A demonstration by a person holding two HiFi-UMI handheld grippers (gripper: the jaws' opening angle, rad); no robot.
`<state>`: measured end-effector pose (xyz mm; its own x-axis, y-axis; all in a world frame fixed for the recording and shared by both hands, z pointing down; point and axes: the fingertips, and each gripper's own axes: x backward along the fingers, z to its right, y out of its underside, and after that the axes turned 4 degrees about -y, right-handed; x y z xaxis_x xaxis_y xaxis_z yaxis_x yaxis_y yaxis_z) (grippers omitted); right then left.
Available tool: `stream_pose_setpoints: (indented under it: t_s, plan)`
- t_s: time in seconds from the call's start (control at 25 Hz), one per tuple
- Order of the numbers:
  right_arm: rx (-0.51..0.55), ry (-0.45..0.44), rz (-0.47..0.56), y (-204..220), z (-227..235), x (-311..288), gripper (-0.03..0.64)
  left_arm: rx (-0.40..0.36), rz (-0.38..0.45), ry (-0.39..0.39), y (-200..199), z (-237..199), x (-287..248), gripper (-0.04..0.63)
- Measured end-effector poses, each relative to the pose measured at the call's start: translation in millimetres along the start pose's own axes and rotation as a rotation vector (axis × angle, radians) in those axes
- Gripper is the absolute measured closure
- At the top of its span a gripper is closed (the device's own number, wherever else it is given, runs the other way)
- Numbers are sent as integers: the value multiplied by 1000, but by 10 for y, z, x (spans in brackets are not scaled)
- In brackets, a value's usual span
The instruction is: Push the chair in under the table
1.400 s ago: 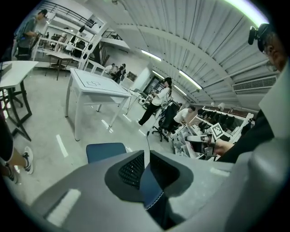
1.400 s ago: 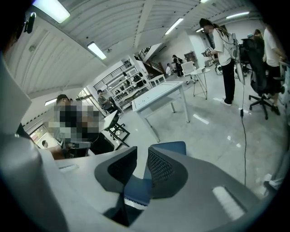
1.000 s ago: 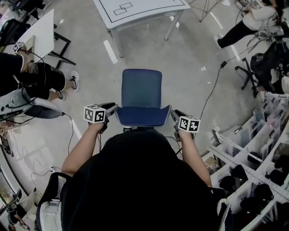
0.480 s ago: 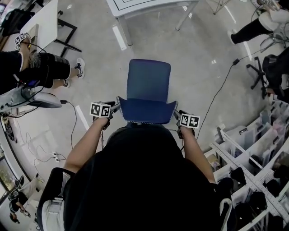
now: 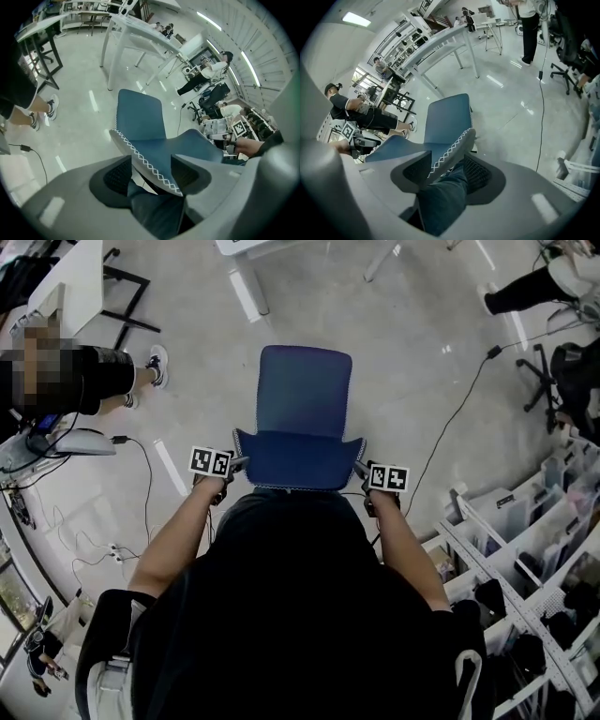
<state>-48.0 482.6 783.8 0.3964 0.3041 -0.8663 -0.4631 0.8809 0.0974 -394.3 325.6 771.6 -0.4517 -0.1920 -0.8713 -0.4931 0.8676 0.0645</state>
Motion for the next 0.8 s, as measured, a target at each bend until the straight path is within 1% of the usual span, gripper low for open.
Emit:
stream_pose_setpoints:
  t_s: [0.16,0.36,0.44,0.6,0.8]
  plan:
    - [-20,-23,-20,19,39,-93,348,17,-40,6,98,18,-146,333]
    - [-49,-43,-36,27,42,-241,336,30,-50,-15,114,-39,-225,327]
    - [-58,-50,-39,28,38,-299,333,53,-56,-13,133,-74,-256,310]
    - [-53,-58,-58,9,-14,-438,330,128,-48,19,157,-131,-320,292]
    - [-46,-21,-76,-10,0,-579,323,165,-55,44,107,-154,-464,288]
